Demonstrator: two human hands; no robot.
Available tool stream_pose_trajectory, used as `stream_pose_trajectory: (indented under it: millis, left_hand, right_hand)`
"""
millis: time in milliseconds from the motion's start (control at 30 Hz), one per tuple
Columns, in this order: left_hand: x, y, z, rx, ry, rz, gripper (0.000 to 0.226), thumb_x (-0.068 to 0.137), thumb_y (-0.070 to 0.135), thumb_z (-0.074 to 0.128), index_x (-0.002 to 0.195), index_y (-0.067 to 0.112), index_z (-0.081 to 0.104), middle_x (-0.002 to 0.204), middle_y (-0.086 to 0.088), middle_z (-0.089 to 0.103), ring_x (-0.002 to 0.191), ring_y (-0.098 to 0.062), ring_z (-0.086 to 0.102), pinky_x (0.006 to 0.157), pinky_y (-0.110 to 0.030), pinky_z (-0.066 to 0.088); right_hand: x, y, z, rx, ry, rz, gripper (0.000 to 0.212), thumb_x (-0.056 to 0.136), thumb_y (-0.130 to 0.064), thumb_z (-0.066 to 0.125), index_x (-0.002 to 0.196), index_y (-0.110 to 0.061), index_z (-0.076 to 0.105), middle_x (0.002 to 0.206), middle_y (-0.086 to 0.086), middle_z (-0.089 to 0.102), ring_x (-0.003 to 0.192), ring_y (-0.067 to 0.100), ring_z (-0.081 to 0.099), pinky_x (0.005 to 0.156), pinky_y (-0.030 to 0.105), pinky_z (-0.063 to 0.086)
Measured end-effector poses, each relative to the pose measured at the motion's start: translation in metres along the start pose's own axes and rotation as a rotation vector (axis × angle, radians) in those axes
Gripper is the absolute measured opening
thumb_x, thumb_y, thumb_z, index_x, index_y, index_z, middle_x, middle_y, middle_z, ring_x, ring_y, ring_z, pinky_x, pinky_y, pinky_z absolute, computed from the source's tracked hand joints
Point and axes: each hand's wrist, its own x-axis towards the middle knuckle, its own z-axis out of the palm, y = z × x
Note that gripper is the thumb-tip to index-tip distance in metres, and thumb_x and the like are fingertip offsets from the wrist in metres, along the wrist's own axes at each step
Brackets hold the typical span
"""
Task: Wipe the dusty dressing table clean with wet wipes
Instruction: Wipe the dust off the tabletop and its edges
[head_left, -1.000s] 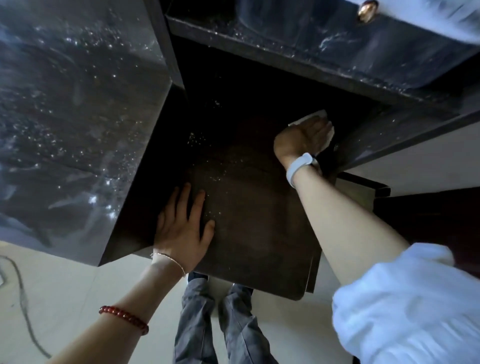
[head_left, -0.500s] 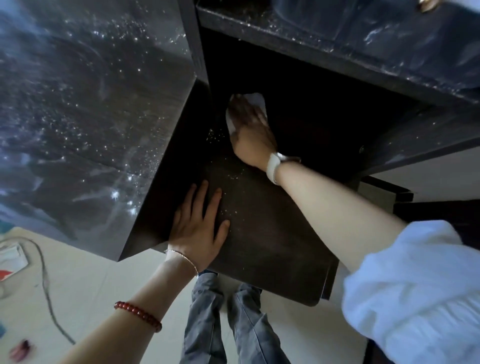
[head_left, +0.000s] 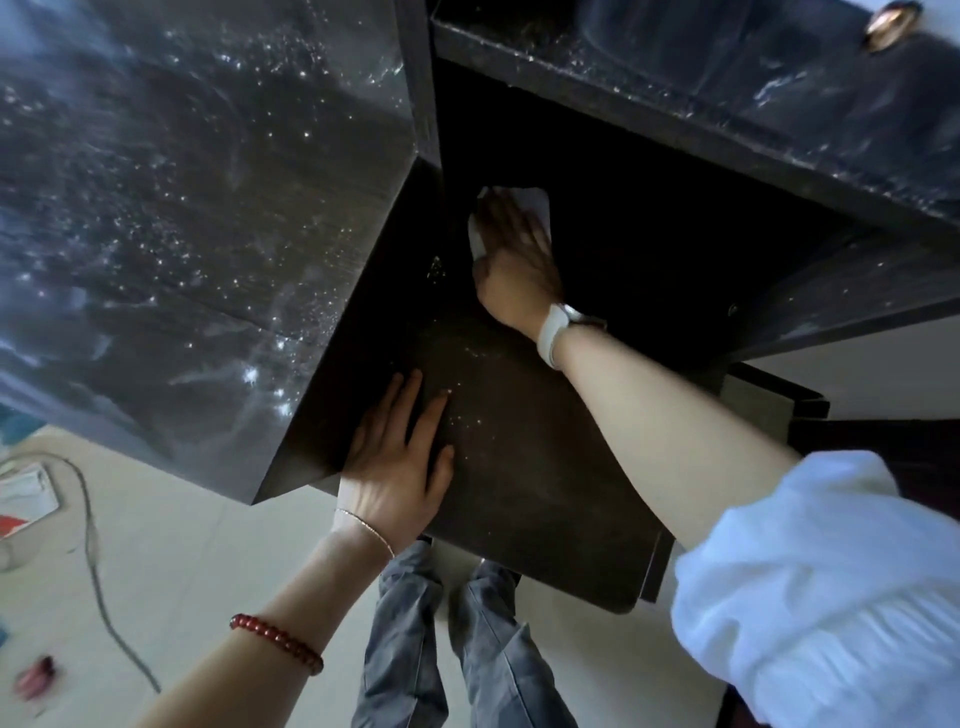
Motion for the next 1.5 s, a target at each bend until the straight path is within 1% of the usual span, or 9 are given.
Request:
stream_pose_trajectory:
  millis: [167, 300, 633, 733, 900, 1067, 1300, 1400, 1500]
  left_hand:
    - [-0.032, -0.009, -0.006, -0.079, -0.031, -0.015, 0.049, 0.086, 0.03, 0.038, 0.129, 0.005, 0.041, 0.138, -0.023, 0.042, 0.133, -0.031, 0.03, 0.11, -0.041, 0.028]
    - [-0.052, -0.014, -0.007, -0.046, -0.047, -0.012, 0.045, 0.086, 0.025, 0.038, 0.125, 0.002, 0.044, 0.132, -0.025, 0.048, 0.13, -0.029, 0.029, 0.108, -0.037, 0.023]
    - [-0.06, -0.022, -0.006, -0.052, -0.016, 0.01, 0.039, 0.085, 0.017, 0.04, 0.119, -0.001, 0.05, 0.129, -0.023, 0.052, 0.13, -0.028, 0.03, 0.108, -0.036, 0.024]
    - [-0.063, -0.023, -0.007, -0.033, 0.0, 0.033, 0.039, 0.084, 0.015, 0.041, 0.118, -0.001, 0.05, 0.128, -0.023, 0.053, 0.129, -0.028, 0.031, 0.108, -0.036, 0.025]
    - [-0.07, -0.026, -0.012, 0.03, 0.017, 0.049, 0.039, 0.084, 0.018, 0.041, 0.116, 0.002, 0.055, 0.123, -0.019, 0.059, 0.121, -0.028, 0.039, 0.101, -0.037, 0.032]
    - [-0.07, -0.03, -0.014, 0.096, 0.011, 0.072, 0.04, 0.085, 0.02, 0.038, 0.117, 0.005, 0.057, 0.121, -0.016, 0.061, 0.117, -0.028, 0.042, 0.101, -0.037, 0.03]
    - [-0.073, -0.028, -0.012, 0.083, 0.019, 0.06, 0.04, 0.085, 0.019, 0.04, 0.12, 0.005, 0.054, 0.124, -0.016, 0.059, 0.121, -0.027, 0.04, 0.104, -0.038, 0.028]
    - [-0.077, -0.029, -0.011, 0.076, 0.023, 0.043, 0.039, 0.085, 0.017, 0.04, 0.119, 0.005, 0.055, 0.122, -0.017, 0.06, 0.118, -0.029, 0.044, 0.103, -0.038, 0.029]
    - [-0.087, -0.034, -0.012, 0.062, 0.019, -0.018, 0.039, 0.085, 0.017, 0.04, 0.119, 0.004, 0.053, 0.124, -0.02, 0.057, 0.119, -0.03, 0.04, 0.102, -0.041, 0.029]
  right_hand:
    - [-0.061, -0.019, 0.016, -0.033, -0.052, -0.169, 0.063, 0.084, -0.015, 0.045, 0.143, -0.009, 0.024, 0.154, 0.008, 0.019, 0.143, 0.022, 0.01, 0.114, 0.032, -0.002]
    - [-0.057, -0.047, 0.027, -0.024, 0.024, 0.021, 0.064, 0.084, -0.022, 0.047, 0.143, -0.009, 0.026, 0.148, 0.013, 0.029, 0.137, 0.029, 0.023, 0.109, 0.038, 0.014]
    - [-0.037, -0.073, 0.027, -0.056, 0.038, 0.261, 0.06, 0.085, -0.022, 0.048, 0.141, -0.014, 0.028, 0.145, 0.012, 0.027, 0.135, 0.029, 0.018, 0.104, 0.037, 0.014]
    - [-0.049, -0.068, 0.028, -0.065, 0.029, 0.145, 0.062, 0.085, -0.023, 0.046, 0.142, -0.011, 0.026, 0.146, 0.011, 0.029, 0.135, 0.029, 0.02, 0.105, 0.037, 0.013]
    - [-0.092, -0.041, 0.027, -0.173, -0.091, -0.393, 0.063, 0.074, -0.024, 0.034, 0.134, -0.008, 0.043, 0.137, 0.011, 0.048, 0.128, 0.026, 0.035, 0.104, 0.037, 0.019]
    - [-0.055, -0.044, 0.018, -0.174, -0.036, 0.024, 0.065, 0.081, -0.033, 0.033, 0.143, -0.015, 0.028, 0.143, 0.017, 0.033, 0.132, 0.034, 0.027, 0.103, 0.042, 0.017]
    - [-0.041, -0.065, 0.03, -0.092, 0.056, 0.181, 0.059, 0.084, -0.023, 0.047, 0.14, -0.012, 0.031, 0.143, 0.012, 0.033, 0.134, 0.03, 0.023, 0.104, 0.038, 0.013]
    - [-0.063, -0.062, 0.035, -0.105, 0.085, 0.014, 0.059, 0.079, -0.022, 0.038, 0.136, -0.007, 0.038, 0.138, 0.015, 0.043, 0.131, 0.032, 0.034, 0.106, 0.039, 0.016]
    - [-0.113, -0.066, 0.049, -0.194, -0.1, -0.345, 0.063, 0.077, -0.024, 0.032, 0.138, -0.008, 0.036, 0.142, 0.013, 0.041, 0.134, 0.029, 0.033, 0.11, 0.041, 0.015]
